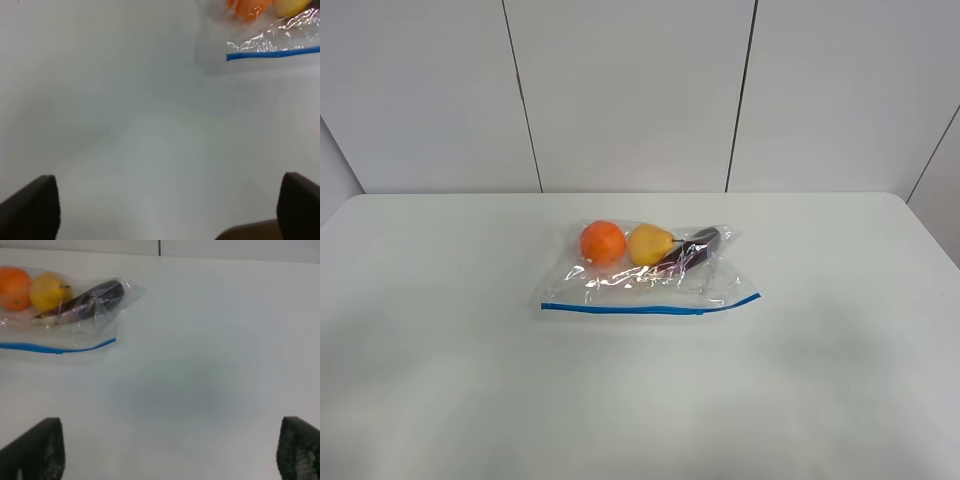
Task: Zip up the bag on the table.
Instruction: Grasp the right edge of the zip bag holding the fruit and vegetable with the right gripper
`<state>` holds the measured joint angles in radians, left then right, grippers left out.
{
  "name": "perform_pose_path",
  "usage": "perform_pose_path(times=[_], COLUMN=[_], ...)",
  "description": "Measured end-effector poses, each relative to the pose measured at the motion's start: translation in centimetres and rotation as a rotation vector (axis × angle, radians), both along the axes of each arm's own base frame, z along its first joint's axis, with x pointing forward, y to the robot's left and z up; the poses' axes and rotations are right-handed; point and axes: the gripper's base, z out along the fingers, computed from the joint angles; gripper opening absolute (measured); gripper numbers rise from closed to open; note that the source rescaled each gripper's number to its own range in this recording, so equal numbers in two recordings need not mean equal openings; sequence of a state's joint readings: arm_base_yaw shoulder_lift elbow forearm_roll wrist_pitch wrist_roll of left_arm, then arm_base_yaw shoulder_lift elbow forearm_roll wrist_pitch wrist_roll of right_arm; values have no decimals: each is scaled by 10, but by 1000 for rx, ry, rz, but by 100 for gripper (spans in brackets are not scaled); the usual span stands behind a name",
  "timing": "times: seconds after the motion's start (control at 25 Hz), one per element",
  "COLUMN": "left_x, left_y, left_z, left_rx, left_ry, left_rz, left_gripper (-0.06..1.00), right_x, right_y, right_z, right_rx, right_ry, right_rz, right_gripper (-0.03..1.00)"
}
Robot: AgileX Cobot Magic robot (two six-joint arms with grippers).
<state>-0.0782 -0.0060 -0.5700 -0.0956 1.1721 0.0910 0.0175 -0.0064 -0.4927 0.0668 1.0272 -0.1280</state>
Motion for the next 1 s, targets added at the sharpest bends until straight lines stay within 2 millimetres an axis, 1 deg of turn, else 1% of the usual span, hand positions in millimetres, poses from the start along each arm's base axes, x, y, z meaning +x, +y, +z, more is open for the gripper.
perform_pose_path(times=[0.36,0.48,0.56,0.64,0.76,0.92,1.0], left_x=[0,0,0,0,0,0,0], left_y=[0,0,0,0,0,0,0], left_z=[0,0,0,0,0,0,0], left_rx=[0,0,0,0,0,0,0], left_ry=[0,0,0,0,0,0,0], left_rz=[0,0,0,0,0,0,0], left_gripper=[100,100,100,100,100,100,100], right_x=[0,7,16,27,53,102,132], right_y=[0,0,0,1,1,4,6], right_z=[0,0,3,12,29,46,48], right_rx=[0,-1,0,4,5,24,39], right_ry=[3,44,96,137,210,356,434], right_rz=[0,0,1,3,2,9,12], right_gripper=[92,92,92,92,92,92,92])
